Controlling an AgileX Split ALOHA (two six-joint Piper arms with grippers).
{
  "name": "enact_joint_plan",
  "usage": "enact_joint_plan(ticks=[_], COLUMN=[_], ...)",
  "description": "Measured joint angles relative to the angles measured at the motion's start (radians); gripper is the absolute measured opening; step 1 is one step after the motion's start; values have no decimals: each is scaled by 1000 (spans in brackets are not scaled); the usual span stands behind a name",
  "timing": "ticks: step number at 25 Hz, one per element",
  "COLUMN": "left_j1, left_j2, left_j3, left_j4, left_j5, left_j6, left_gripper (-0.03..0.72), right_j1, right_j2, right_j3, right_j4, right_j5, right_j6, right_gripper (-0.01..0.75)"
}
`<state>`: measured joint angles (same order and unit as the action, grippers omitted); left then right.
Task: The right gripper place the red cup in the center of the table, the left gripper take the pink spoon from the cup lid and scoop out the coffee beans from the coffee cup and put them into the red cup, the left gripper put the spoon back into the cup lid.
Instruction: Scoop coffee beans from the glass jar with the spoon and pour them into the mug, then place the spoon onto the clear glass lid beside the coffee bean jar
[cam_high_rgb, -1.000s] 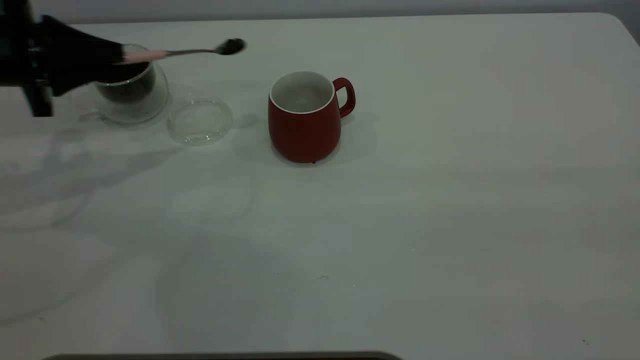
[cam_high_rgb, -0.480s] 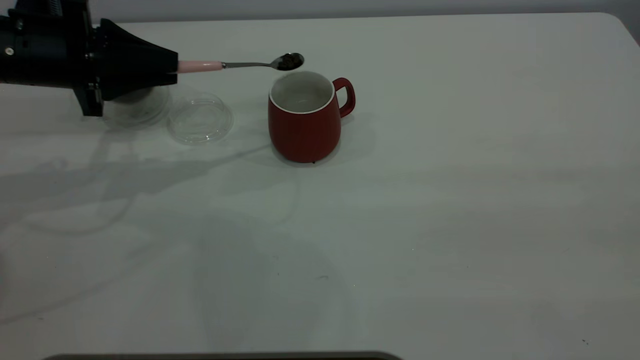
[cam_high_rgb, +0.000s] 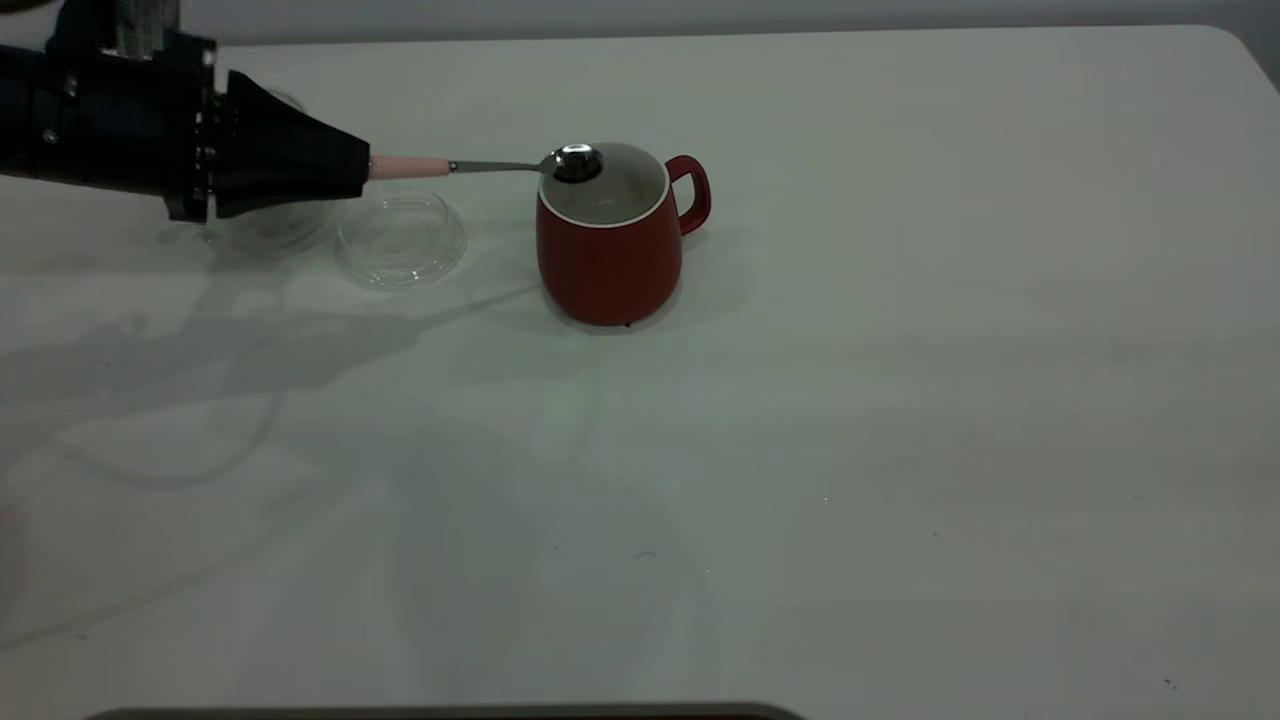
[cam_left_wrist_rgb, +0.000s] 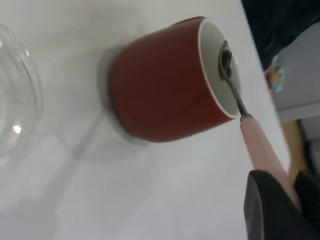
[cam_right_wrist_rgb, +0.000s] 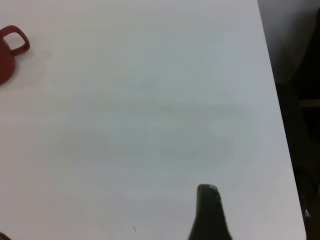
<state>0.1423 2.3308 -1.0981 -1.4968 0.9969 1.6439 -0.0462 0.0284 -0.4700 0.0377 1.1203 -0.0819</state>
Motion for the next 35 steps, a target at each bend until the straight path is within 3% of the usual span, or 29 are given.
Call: enact_joint_plan(ticks=[10, 19, 24, 29, 35], left_j1=[-29, -13, 54, 167, 307], left_j2=[0, -11, -91, -163, -152], left_j3=[0, 7, 105, 254, 367], left_j4=[-20, -92, -139, -248, -261], left_j5=[-26, 26, 21, 20, -9], left_j6=[220, 97, 35, 54, 75], left_gripper=[123, 123, 123, 123, 123], right_j1=[0, 0, 0, 0, 0], right_j2=[0, 0, 0, -1, -1], right_j3=[0, 0, 0, 0, 0], right_j4=[0, 0, 0, 0, 0], right_j5=[0, 0, 0, 0, 0], right_j6=[0, 0, 0, 0, 0], right_gripper=[583, 583, 583, 583, 583])
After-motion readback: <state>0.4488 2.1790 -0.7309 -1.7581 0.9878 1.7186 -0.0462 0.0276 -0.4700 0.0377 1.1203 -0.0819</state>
